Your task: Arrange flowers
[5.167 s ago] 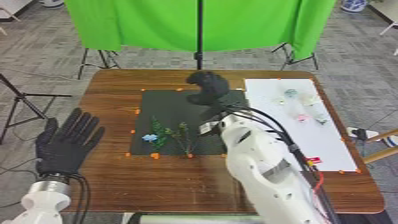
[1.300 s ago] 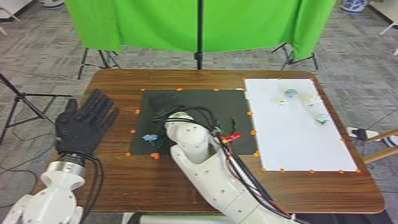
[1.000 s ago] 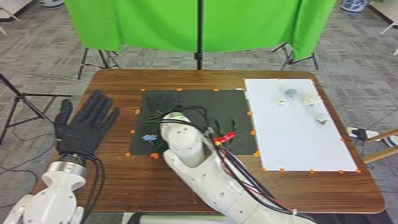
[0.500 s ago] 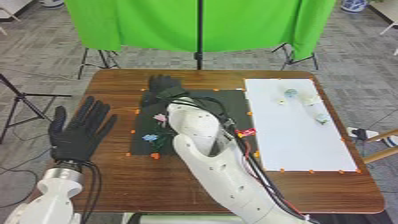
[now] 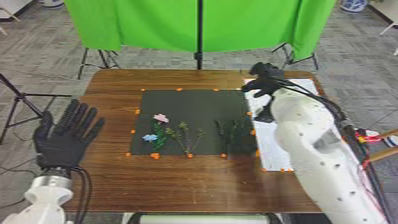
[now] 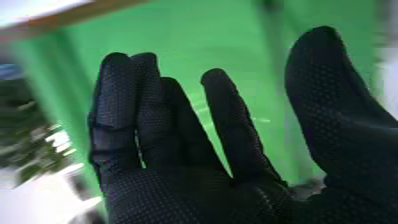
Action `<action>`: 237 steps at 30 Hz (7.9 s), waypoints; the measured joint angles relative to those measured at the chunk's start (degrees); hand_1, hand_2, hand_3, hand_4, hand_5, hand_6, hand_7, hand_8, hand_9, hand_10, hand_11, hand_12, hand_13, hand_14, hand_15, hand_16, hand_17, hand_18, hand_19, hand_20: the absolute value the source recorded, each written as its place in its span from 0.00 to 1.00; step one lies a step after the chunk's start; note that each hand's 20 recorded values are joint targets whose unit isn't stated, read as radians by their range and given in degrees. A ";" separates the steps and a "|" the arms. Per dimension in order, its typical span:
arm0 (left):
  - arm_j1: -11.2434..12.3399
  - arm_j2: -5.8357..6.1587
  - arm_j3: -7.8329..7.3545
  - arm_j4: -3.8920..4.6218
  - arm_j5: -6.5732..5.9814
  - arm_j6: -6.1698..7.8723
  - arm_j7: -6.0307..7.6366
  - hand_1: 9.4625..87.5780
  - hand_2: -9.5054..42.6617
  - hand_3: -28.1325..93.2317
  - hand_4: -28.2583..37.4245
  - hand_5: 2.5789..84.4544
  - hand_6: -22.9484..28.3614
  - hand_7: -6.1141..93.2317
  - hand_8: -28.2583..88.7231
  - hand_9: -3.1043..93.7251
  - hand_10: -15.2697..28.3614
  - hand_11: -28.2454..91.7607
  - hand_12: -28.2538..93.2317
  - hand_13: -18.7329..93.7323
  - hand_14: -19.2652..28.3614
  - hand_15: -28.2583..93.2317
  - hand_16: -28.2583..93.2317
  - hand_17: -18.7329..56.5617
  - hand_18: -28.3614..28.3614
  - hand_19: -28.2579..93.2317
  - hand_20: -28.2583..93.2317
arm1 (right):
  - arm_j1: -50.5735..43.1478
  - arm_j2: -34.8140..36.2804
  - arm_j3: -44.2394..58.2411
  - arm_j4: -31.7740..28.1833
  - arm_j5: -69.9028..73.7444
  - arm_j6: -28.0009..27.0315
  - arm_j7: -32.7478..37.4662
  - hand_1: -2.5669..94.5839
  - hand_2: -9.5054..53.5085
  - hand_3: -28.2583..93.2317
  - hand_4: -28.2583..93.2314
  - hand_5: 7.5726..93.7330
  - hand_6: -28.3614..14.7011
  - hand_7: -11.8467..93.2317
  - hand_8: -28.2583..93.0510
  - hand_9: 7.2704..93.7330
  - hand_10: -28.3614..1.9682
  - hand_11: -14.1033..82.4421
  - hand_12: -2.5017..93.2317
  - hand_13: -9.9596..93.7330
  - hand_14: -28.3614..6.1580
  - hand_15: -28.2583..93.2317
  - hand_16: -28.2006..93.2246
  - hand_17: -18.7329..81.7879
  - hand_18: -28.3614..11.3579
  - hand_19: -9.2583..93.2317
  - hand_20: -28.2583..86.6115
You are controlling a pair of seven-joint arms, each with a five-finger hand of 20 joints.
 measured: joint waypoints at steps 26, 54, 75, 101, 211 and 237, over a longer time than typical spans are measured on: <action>1.65 -0.36 -1.47 -0.54 -1.05 1.59 -0.16 0.20 0.44 0.81 0.00 0.49 0.60 0.17 0.18 0.41 0.68 0.35 0.34 0.42 0.72 0.49 0.22 0.19 0.77 0.47 0.37 | -4.98 10.37 11.67 10.37 0.80 -12.27 8.52 0.63 0.00 0.78 0.00 0.54 0.51 0.27 0.16 0.52 0.30 0.32 0.21 0.61 0.40 0.61 0.39 0.56 0.19 0.86 0.54; 3.44 -0.75 -1.47 -1.38 -1.17 2.16 0.25 0.20 0.44 0.81 0.00 0.49 0.60 0.17 0.18 0.42 0.68 0.35 0.35 0.42 0.73 0.49 0.22 0.18 0.77 0.48 0.37 | -1.42 8.96 -4.97 1.53 -4.82 1.11 -7.34 0.74 0.00 0.75 0.00 0.79 0.62 0.47 0.38 0.90 0.57 0.31 0.58 0.84 0.67 0.59 0.66 0.69 0.31 0.94 0.50; 2.00 0.22 -0.09 -2.39 -1.17 2.22 0.62 0.20 0.46 0.79 0.00 0.50 0.61 0.17 0.18 0.43 0.70 0.35 0.35 0.44 0.76 0.50 0.23 0.17 0.80 0.50 0.37 | 10.22 -10.48 -30.00 10.38 -17.19 1.81 -13.66 0.76 0.00 0.76 0.00 0.78 0.57 0.47 0.37 0.88 0.50 0.33 0.58 0.81 0.61 0.64 0.65 0.66 0.26 0.97 0.54; -2.10 1.57 1.23 0.18 -1.18 3.59 -1.36 0.20 0.47 0.79 0.00 0.50 0.62 0.18 0.18 0.45 0.72 0.35 0.37 0.46 0.80 0.51 0.25 0.15 0.83 0.54 0.36 | 9.39 -16.04 -29.97 16.27 -24.73 6.00 -16.65 0.71 0.00 0.77 0.00 0.65 0.46 0.34 0.18 0.72 0.33 0.36 0.48 0.71 0.47 0.72 0.61 0.63 0.19 0.98 0.53; 3.60 0.88 0.93 -2.88 -2.53 4.55 3.58 0.20 0.44 0.82 0.00 0.50 0.61 0.17 0.18 0.43 0.68 0.36 0.35 0.42 0.72 0.49 0.22 0.20 0.76 0.47 0.37 | 4.81 4.99 -1.33 22.06 -22.03 -1.75 -19.94 0.68 0.00 0.76 0.00 0.76 0.68 0.47 0.28 0.90 0.63 0.30 0.54 0.76 0.58 0.67 0.62 0.53 0.19 0.88 0.63; 2.56 0.19 0.93 -2.46 -2.25 5.82 1.25 0.19 0.43 0.83 0.00 0.50 0.61 0.17 0.17 0.42 0.68 0.36 0.34 0.42 0.70 0.49 0.21 0.20 0.75 0.46 0.37 | 5.54 1.97 -21.52 5.30 -15.41 3.49 -13.95 0.64 0.00 0.81 0.00 0.75 0.66 0.45 0.34 0.89 0.62 0.30 0.53 0.75 0.57 0.68 0.62 0.54 0.13 0.91 0.62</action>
